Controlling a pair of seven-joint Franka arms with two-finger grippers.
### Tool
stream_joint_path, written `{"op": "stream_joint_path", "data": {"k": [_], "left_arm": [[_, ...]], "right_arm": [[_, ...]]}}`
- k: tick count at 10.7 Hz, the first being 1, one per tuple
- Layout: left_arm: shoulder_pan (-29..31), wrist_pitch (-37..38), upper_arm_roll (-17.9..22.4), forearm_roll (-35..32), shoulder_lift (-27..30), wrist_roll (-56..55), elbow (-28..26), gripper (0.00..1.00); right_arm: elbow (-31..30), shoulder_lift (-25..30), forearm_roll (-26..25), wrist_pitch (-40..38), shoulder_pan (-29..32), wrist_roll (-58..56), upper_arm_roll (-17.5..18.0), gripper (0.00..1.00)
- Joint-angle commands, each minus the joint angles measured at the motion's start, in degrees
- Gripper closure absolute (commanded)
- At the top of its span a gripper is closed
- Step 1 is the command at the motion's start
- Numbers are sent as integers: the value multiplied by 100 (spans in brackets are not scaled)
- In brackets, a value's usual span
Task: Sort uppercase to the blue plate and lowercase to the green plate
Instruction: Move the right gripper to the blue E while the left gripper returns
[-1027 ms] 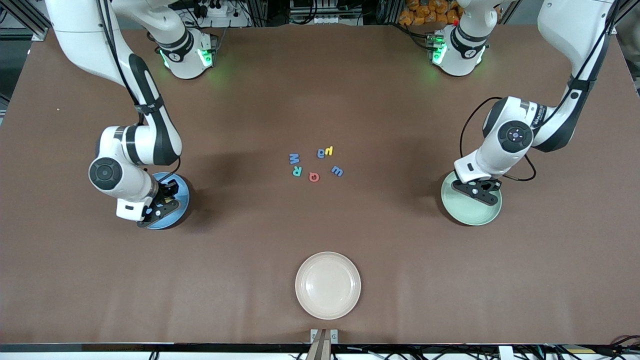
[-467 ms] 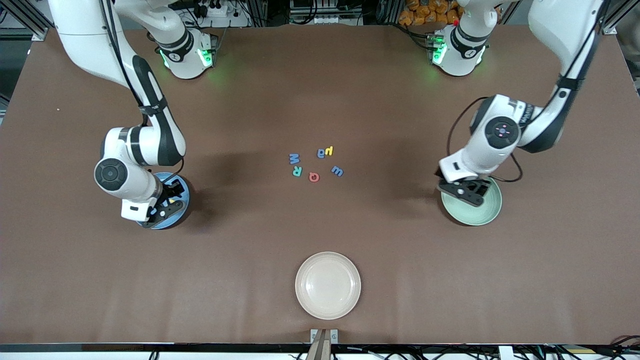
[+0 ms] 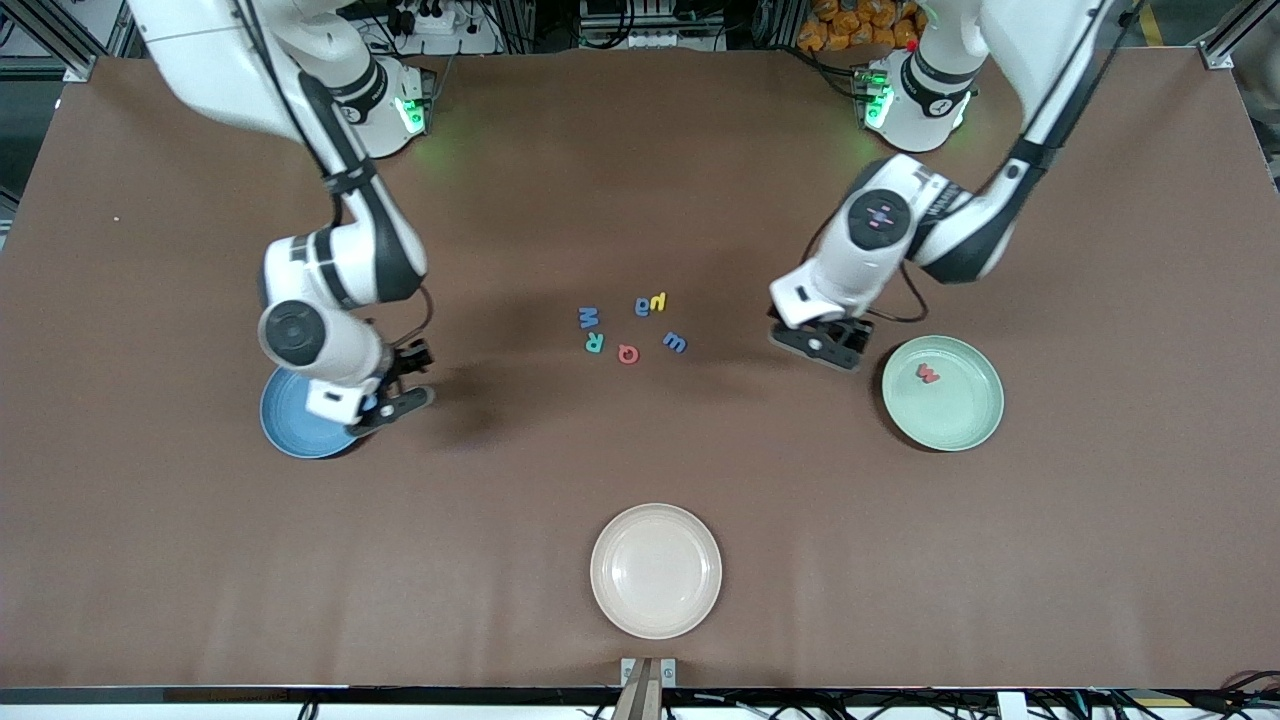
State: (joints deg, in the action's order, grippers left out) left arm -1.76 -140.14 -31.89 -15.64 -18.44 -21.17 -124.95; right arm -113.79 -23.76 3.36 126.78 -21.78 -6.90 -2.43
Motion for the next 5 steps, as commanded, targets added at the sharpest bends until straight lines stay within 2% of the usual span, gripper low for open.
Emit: {"op": "stream_joint_path", "data": {"k": [1,4,5], "left_arm": [[-315,92,-106,132,-2,-754,23,0],[-482,92,-213,132,-63,-1292,23,0],[-579,92,-213,132,-98,-1467,84,0]], "right_arm": [[-310,179,-11,205,-19,1335,750,36],[-1178,118,-11,2143,-256,2944,1445,37],[-1277,74,-11,2471,-326,3244,1586,38]]}}
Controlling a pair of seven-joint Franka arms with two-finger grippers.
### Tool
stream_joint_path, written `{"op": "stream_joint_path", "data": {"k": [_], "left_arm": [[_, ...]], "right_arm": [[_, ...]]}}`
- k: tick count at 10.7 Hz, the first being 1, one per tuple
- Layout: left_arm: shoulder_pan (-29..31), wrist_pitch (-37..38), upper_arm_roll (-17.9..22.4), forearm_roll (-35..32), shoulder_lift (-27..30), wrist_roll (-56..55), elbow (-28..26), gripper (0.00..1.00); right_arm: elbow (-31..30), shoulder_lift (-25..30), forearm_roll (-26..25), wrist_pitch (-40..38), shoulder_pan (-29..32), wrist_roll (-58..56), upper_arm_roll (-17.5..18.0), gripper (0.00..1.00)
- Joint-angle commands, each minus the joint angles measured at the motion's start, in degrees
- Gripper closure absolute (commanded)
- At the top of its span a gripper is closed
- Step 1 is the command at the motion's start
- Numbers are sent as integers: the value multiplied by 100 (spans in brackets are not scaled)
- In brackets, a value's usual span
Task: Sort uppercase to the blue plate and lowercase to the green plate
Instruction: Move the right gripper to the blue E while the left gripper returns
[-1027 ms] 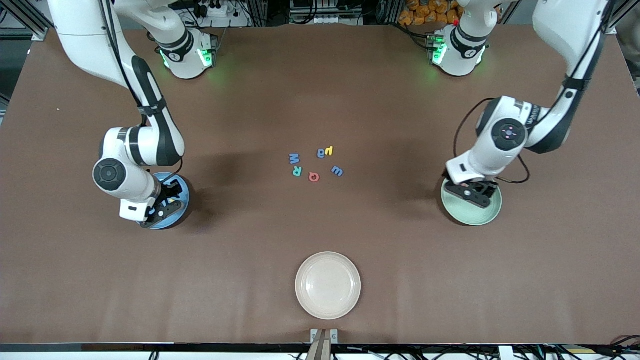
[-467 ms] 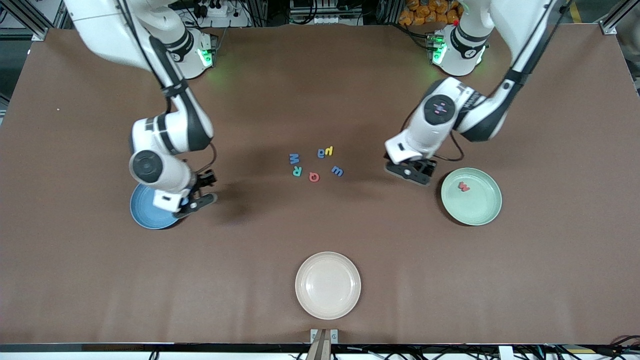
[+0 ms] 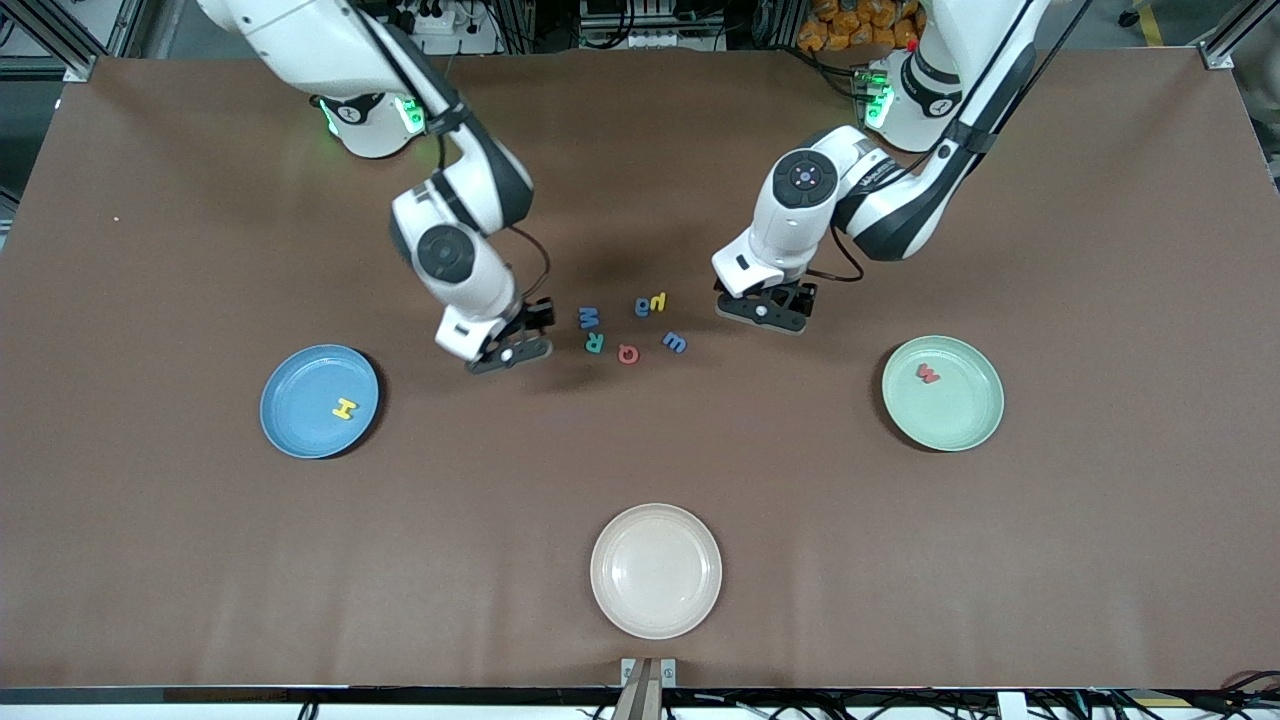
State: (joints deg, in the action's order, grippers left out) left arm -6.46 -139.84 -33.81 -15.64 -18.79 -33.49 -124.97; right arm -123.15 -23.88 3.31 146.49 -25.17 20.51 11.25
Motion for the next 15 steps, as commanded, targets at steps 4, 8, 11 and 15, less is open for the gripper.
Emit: {"op": "stream_joint_path", "data": {"k": [4,8,11,15], "left_arm": [[-206,62,-20,122,-178,-351,175,0],[-189,62,-20,113,-213,-281,175,0],[-145,62,-11,70,-222,-254,192,0],[-136,62,-11,78,-266,-254,236,0]], "right_arm": [[-183,-72,-129,609,-409,1841,316,39],[124,-406,-1276,653,-568,3193,307,39],[239,-582,-1948,653,-585,3601,307,39],[309,-776,-1975,854,-594,3601,307,50]]}}
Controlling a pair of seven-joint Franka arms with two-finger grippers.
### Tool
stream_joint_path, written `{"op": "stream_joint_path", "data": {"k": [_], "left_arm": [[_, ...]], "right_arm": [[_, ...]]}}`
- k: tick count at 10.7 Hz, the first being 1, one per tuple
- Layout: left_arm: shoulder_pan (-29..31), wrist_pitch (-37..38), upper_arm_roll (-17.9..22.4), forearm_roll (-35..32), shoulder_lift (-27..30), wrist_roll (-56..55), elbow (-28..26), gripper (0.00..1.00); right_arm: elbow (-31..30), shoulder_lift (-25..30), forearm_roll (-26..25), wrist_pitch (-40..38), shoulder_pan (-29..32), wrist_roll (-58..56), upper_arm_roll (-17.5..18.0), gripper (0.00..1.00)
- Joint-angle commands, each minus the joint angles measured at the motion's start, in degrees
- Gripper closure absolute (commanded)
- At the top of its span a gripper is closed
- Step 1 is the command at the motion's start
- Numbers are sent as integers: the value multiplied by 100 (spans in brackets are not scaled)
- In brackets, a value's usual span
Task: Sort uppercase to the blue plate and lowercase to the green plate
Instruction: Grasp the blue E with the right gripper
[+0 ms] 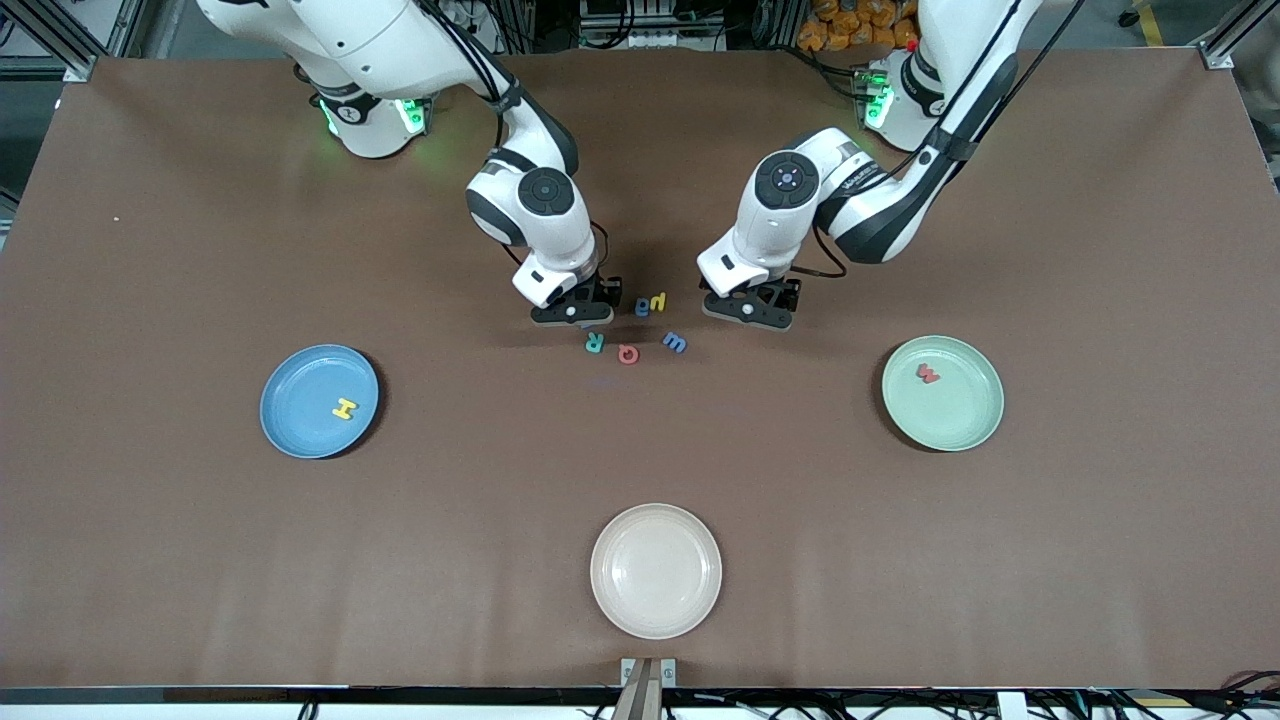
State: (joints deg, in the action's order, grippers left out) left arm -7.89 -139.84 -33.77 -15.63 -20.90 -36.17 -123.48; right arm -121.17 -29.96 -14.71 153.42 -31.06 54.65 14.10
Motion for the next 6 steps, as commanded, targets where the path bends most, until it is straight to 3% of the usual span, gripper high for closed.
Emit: {"op": "stream_joint_path", "data": {"k": [1,2,3,6], "left_arm": [[-1,62,-16,78,-63,5,96,0],[-2,62,-16,69,-106,-38,131,0],[-28,62,-16,69,-133,-74,148,0],[-37,62,-16,87,-238,-74,244,0]], "right_arm": [[103,-168,-181,162,-6,186,14,67],[103,-168,-242,162,3,186,14,81],[85,-160,-295,162,3,177,-12,87],[68,-98,-383,66,91,72,-30,94]]}}
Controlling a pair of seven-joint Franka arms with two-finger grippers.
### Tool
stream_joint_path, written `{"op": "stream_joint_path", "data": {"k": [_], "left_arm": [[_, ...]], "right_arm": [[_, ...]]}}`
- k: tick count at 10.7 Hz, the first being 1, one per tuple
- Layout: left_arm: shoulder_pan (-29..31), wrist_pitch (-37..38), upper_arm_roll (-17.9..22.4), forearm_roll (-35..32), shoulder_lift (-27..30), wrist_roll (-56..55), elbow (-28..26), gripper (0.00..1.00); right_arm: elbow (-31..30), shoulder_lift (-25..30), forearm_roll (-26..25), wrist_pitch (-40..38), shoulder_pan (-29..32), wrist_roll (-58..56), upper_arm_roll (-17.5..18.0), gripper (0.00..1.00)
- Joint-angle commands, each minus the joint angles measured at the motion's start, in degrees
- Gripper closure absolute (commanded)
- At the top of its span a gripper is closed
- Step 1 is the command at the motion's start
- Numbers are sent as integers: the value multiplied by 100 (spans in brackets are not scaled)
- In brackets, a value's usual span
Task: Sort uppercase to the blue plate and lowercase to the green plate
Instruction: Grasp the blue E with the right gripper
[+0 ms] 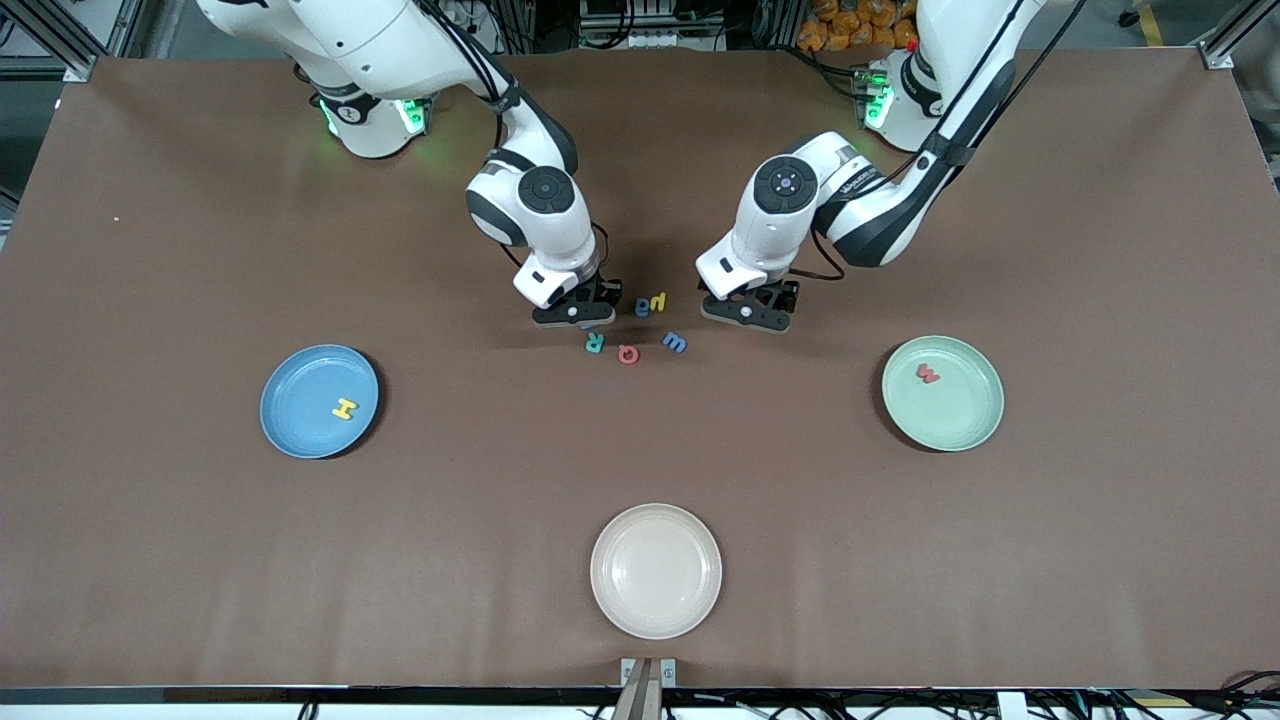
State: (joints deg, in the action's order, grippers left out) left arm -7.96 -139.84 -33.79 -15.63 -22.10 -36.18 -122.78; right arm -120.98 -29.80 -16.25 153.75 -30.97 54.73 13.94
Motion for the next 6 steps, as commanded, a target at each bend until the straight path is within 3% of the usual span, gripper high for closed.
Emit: {"op": "stream_joint_path", "data": {"k": [1,4,6], "left_arm": [[-57,63,-13,122,-180,-91,236,0],[-223,63,-13,184,-452,-188,534,0],[-521,63,4,123,-777,-101,938,0]], "right_arm": [[48,-70,-230,-81,187,-144,-23,94],[-66,465,-212,-801,758,-1443,-101,94],[-197,598,-204,-838,943,-2365,-460,94]]}}
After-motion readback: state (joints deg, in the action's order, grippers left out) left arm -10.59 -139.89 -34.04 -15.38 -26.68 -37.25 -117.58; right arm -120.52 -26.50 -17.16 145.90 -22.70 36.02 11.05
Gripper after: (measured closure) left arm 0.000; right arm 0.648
